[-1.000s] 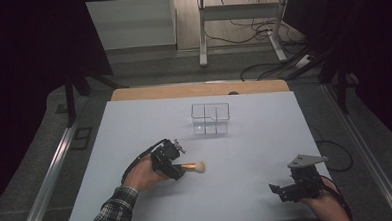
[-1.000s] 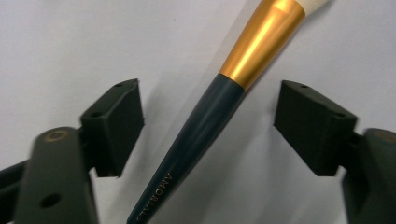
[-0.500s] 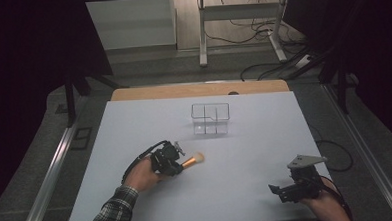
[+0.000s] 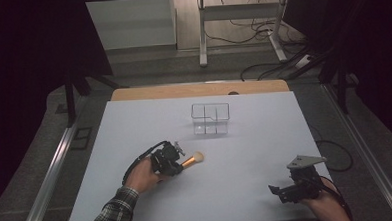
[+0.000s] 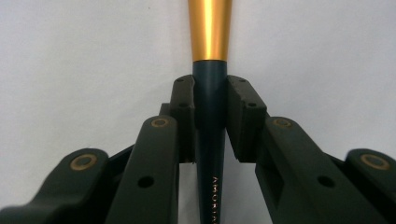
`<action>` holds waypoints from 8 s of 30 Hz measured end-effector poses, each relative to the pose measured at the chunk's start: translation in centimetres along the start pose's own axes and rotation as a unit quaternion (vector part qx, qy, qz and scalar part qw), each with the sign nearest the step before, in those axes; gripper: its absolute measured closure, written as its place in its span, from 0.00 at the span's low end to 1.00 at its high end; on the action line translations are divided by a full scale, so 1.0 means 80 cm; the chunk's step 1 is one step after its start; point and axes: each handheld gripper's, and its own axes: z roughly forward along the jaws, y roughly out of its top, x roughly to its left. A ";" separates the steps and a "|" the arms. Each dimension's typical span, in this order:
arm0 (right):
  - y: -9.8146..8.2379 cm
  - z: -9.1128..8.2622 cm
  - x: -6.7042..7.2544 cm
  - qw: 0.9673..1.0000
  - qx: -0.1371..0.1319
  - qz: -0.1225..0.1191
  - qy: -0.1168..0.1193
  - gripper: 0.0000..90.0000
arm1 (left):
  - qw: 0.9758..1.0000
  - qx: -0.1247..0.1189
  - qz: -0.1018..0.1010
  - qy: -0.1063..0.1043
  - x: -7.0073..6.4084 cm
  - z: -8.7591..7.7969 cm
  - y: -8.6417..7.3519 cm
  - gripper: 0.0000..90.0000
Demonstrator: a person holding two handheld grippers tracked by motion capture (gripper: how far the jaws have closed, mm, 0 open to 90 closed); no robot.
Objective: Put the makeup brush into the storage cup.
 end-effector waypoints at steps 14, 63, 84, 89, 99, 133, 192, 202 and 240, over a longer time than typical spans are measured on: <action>0.000 -0.001 0.000 1.000 -0.003 0.002 0.002 0.00 | 0.999 -0.044 -0.018 -0.010 -0.003 -0.016 -0.004 0.83; 0.002 -0.006 0.000 1.000 -0.021 0.002 0.005 0.00 | 0.985 -0.158 -0.061 -0.027 -0.035 -0.055 -0.041 0.83; 0.009 -0.011 0.005 0.997 -0.070 0.014 0.029 0.00 | 0.976 -0.207 -0.067 -0.025 -0.056 -0.067 -0.058 0.83; 0.011 -0.012 0.006 0.996 -0.080 0.020 0.039 0.00 | 0.973 -0.216 -0.072 -0.029 -0.060 -0.067 -0.061 0.83; 0.017 -0.010 0.009 0.994 -0.093 0.026 0.054 0.00 | 0.969 -0.231 -0.081 -0.027 -0.065 -0.068 -0.068 0.83; 0.049 0.009 0.030 0.979 -0.127 0.056 0.148 0.00 | 0.957 -0.276 -0.087 -0.034 -0.078 -0.070 -0.068 0.83; 0.127 0.056 0.103 0.958 -0.149 0.097 0.223 0.00 | 0.949 -0.302 -0.076 -0.045 -0.094 -0.064 -0.038 0.83; 0.135 0.064 0.112 0.957 -0.146 0.104 0.228 0.01 | 0.949 -0.303 -0.073 -0.044 -0.097 -0.063 -0.035 0.83; 0.151 0.079 0.127 0.945 -0.133 0.125 0.271 0.62 | 0.951 -0.301 -0.060 -0.045 -0.104 -0.061 -0.030 0.83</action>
